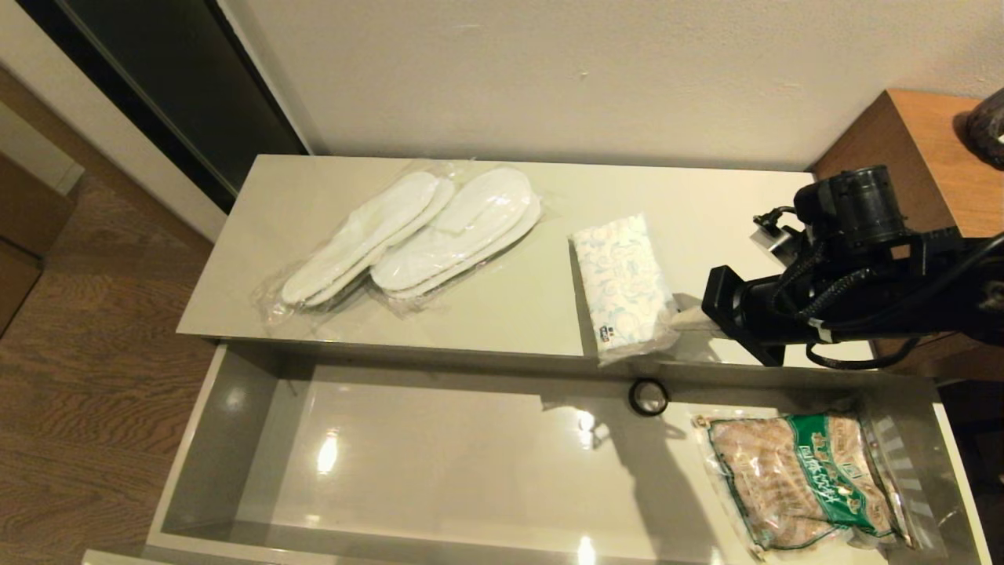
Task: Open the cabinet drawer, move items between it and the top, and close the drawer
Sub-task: Pick up the tissue on the table, then put the tissue in the drawer
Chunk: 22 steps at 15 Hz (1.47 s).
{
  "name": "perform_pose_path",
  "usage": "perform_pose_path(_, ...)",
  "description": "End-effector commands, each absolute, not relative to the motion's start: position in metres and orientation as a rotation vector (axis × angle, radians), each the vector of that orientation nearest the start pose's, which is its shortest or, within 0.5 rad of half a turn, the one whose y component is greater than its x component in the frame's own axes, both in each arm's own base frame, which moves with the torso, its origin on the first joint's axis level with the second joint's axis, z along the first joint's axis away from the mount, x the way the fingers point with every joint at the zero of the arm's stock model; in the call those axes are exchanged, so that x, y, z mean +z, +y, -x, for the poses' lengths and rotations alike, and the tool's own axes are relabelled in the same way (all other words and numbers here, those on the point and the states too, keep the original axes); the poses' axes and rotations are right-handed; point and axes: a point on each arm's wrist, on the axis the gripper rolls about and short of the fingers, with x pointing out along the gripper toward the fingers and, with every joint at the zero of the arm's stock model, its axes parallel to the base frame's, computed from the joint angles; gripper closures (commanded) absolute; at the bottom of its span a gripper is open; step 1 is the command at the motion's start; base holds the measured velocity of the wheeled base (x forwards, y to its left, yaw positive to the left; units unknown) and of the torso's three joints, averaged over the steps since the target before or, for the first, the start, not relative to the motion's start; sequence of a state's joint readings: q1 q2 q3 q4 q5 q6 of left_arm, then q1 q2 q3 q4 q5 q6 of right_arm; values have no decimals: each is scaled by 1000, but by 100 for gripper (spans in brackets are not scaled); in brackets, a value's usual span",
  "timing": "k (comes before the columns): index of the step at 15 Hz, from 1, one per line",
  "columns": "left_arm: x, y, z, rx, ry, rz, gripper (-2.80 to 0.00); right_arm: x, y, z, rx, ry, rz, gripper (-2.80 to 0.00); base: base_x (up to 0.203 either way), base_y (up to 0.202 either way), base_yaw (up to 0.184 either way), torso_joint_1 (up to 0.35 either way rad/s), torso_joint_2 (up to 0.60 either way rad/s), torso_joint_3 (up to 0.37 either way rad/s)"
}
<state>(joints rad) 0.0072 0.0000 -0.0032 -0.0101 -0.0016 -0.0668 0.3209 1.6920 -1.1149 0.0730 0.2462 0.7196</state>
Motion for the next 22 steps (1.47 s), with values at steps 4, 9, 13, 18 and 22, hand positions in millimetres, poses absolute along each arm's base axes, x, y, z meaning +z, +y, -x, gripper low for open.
perform_pose_path(4,77,0,23,6,-12,67,0,224,83,-232,297,800,-656,0,0,0,0,0,0,0)
perform_pose_path(9,77,0,23,6,-12,67,0,234,65,-177,290,816,-656,0,0,0,0,0,0,0)
perform_pose_path(13,77,0,23,6,-12,67,0,238,48,-128,280,822,-660,0,0,0,0,0,0,0)
perform_pose_path(18,77,0,23,6,-12,67,0,225,30,-73,234,860,-710,0,0,0,0,0,0,0)
perform_pose_path(22,77,0,23,6,-12,67,0,221,24,-60,203,877,-730,0,0,0,0,0,0,0)
